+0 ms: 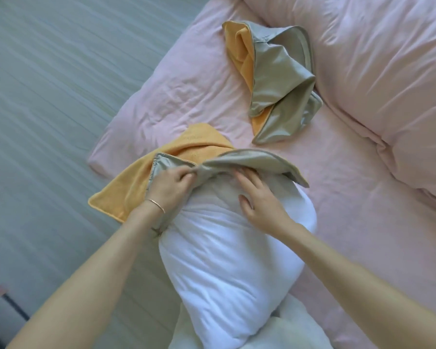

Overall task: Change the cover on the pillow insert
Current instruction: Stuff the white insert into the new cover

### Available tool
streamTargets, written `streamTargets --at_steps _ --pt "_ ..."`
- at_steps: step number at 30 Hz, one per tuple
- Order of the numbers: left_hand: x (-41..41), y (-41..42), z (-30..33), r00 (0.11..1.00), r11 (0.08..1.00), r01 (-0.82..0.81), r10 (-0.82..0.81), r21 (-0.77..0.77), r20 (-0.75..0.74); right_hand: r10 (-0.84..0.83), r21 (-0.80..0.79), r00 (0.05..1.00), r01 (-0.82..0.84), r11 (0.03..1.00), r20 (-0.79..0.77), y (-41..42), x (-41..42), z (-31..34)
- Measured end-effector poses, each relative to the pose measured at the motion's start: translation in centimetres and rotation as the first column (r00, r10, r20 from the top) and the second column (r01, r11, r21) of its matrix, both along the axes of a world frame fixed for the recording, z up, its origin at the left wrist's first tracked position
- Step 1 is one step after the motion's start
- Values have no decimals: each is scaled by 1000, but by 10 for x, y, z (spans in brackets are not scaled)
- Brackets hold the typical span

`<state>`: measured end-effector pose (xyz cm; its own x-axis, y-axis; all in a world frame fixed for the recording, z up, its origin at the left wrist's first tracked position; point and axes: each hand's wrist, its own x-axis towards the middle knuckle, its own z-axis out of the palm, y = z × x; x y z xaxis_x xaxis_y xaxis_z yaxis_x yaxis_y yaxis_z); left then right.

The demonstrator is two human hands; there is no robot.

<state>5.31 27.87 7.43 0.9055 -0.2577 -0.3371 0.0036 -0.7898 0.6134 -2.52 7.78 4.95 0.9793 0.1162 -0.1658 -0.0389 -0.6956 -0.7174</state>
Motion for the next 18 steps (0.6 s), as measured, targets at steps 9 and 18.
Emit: streamTargets --at_steps 9,18 --pt "33 62 -34 535 484 -842 689 -239 -489 187 -226 979 -201 953 -83 56 105 -7" --pt "12 59 -30 804 972 -231 219 -48 553 218 -245 975 -202 948 41 56 68 -37"
